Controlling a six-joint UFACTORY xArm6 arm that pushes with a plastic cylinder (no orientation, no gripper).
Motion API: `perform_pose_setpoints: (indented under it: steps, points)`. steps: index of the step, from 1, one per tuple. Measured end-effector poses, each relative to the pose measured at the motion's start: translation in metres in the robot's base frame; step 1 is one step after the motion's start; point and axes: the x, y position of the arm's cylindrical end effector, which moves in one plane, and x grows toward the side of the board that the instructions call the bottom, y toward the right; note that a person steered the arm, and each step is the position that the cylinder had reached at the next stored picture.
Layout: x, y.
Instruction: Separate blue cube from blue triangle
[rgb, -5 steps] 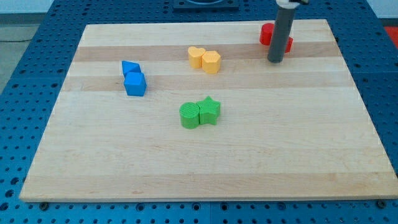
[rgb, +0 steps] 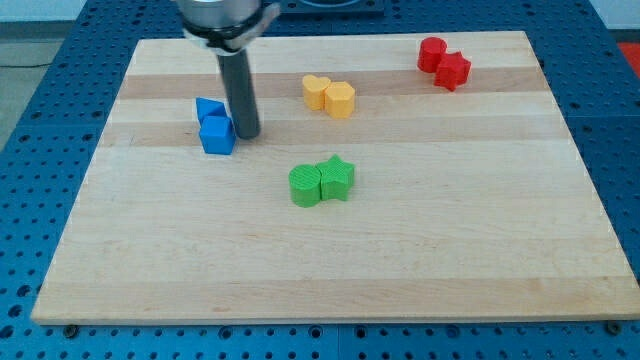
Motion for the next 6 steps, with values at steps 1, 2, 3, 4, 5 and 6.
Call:
perform_pose_setpoints:
  steps: [1, 2, 3, 4, 5, 6]
  points:
    - [-0.018, -0.022]
    - [-0.021, -0.04]
    - [0.0, -0.06]
    - [0.025, -0.067]
    - [0.046, -0.066]
    - [0.049, -0.066]
